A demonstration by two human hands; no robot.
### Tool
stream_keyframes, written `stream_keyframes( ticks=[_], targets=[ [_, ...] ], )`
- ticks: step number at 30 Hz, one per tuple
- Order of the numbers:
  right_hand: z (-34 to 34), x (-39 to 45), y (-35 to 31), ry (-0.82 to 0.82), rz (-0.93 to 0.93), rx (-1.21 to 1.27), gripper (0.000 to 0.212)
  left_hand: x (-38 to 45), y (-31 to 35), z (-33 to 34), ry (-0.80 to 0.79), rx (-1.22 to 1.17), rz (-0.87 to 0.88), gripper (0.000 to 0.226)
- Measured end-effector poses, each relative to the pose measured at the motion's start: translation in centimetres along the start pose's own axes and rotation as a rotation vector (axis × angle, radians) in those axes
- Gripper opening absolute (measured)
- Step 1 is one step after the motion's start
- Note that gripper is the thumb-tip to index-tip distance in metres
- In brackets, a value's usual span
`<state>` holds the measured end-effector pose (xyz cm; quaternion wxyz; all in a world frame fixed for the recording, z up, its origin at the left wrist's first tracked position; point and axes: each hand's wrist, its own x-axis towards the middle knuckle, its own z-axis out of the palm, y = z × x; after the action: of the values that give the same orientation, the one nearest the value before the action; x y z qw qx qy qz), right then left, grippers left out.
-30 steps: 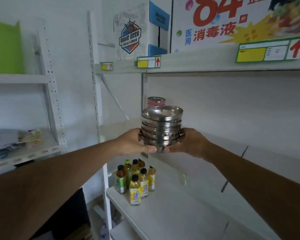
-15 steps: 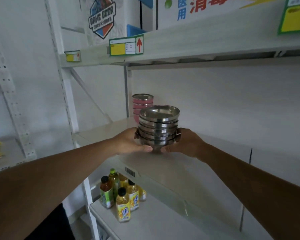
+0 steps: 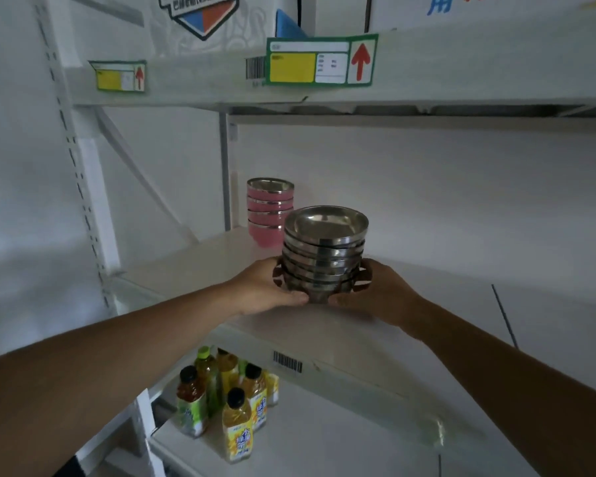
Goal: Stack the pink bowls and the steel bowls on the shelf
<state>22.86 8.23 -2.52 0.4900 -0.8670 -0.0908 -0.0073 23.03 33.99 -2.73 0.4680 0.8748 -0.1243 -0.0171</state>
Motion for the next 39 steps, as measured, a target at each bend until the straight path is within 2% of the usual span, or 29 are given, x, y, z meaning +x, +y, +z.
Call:
stream_keyframes(
  ticks=[2,3,4,6,8,11,14,20,24,26,29,31,33,35,36,39],
  targets=[
    [0.3,-0.6,0.1,0.058,0.039,0.086,0.088,-0.1,-0.4,-0.1,0.090,-0.232,-0.121,0.077],
    [0.3,-1.0,0.0,0.092,0.062,0.131,0.084,-0.2,-0.5,0.0,0.131,-0.391,-0.183,0.075],
    [0.2,-1.3,-0.1,0.115,0.089,0.185,0.081,-0.3,-0.5,0.2,0.149,-0.529,-0.218,0.064],
    [0.2,-1.8,-0.6,0.107,0.142,0.323,0.076,-0.3,-0.4,0.5,0.154,-0.652,-0.242,0.040],
    [0.4,-2.0,-1.0,0.095,0.171,0.416,0.068,-0.2,-0.2,0.9,0.161,-0.719,-0.244,0.036],
    [0.7,-1.4,-1.5,0.112,0.182,0.457,0.053,1.2,0.0,1.0,0.165,-0.753,-0.243,0.033],
    [0.5,0.7,-1.5,0.136,0.200,0.516,0.046,3.7,0.5,1.1,0.175,-0.780,-0.258,0.038],
    [-0.6,7.2,-0.1,0.205,0.251,0.536,0.052,9.8,1.9,1.8,0.180,-0.744,-0.313,0.025],
    [-1.6,10.5,1.1,0.226,0.248,0.478,0.044,13.3,1.8,2.4,0.179,-0.643,-0.302,0.023],
    [-2.0,11.6,1.5,0.233,0.246,0.459,0.042,14.7,1.6,2.7,0.182,-0.665,-0.294,0.022],
    [-2.4,12.4,2.0,0.234,0.245,0.471,0.056,15.3,1.5,3.0,0.189,-0.675,-0.255,0.015],
    [-2.5,12.2,2.5,0.246,0.236,0.350,0.064,15.1,1.1,2.9,0.209,-0.523,-0.173,0.007],
    [-2.8,11.2,2.9,0.225,0.163,-0.041,0.069,14.1,0.7,2.0,0.211,-0.172,-0.061,0.026],
    [-3.4,10.3,3.4,0.170,0.042,-0.513,0.073,12.8,0.3,0.8,0.103,0.162,0.097,0.019],
    [-3.6,9.9,3.4,0.150,-0.010,-0.674,0.074,11.7,0.2,0.1,0.024,0.327,0.148,0.016],
    [-3.8,8.1,2.4,0.110,-0.089,-0.894,0.071,9.0,-0.3,-1.4,-0.048,0.763,0.243,0.029]
  ],
)
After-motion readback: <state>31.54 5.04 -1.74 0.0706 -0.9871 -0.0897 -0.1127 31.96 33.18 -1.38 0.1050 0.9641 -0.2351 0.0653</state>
